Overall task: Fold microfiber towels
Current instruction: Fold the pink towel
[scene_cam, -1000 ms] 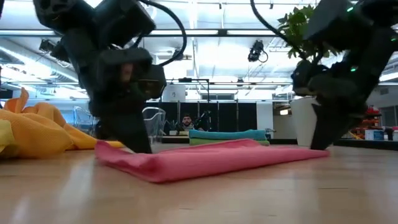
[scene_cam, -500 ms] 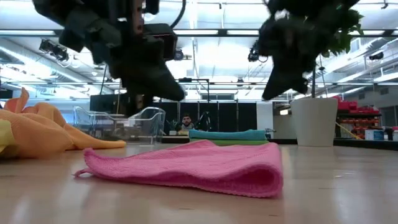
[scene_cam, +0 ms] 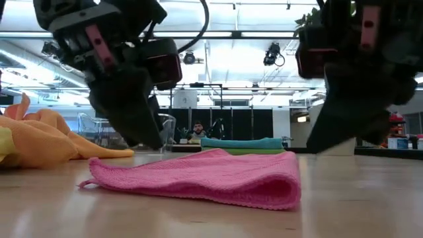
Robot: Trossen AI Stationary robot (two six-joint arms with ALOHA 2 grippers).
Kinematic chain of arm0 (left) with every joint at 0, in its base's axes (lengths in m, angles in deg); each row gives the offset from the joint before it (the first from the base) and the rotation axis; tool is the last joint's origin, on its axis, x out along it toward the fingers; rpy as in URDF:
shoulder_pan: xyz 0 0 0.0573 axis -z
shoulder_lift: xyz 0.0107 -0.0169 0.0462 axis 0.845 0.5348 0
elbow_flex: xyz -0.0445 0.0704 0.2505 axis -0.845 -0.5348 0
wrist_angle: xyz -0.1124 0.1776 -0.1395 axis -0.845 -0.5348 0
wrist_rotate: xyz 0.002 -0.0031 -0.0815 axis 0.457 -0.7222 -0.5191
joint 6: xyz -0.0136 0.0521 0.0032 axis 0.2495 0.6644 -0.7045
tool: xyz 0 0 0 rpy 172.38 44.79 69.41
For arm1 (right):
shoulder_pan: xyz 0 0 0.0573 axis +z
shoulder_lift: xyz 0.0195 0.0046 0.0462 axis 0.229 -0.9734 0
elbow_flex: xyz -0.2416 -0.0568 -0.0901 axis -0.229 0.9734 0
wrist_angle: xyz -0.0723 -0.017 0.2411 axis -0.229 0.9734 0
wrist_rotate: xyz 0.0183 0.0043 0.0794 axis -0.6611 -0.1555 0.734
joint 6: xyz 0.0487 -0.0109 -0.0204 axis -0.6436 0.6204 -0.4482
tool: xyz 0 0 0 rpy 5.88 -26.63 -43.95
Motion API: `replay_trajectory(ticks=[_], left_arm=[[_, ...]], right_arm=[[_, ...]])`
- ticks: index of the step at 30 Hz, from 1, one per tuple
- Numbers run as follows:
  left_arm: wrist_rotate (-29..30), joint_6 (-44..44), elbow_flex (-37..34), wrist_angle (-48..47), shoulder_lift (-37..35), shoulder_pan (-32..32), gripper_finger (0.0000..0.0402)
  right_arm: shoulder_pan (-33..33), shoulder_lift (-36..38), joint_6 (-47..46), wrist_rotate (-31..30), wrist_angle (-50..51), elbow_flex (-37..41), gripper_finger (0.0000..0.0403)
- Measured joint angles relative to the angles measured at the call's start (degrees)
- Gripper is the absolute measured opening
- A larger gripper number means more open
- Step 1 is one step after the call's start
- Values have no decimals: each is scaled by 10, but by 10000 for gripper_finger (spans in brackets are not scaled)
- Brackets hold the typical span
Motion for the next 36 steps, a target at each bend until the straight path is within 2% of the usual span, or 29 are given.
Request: replay_trajectory(ticks=[10,15,19,23,25,31,36], left_arm=[[-11,48,0,-45,7,-2,10],[-11,52,0,-52,7,-2,5],[-15,28,1,-36,2,7,10],[-8,8,18,-33,1,37,5],[26,-6,34,-30,5,60,8],[182,-24,89,-32,7,132,5],[248,-4,140,-37,7,168,13]], right_arm=[[33,-115,1,-26,2,-129,2],[34,-163,-33,-23,16,-166,2],[37,-176,-35,-11,12,-173,2],[55,-157,-32,7,69,-172,2],[66,-142,-20,20,106,-171,2],[90,-95,21,33,213,-167,2],[103,-57,53,30,252,-166,2]])
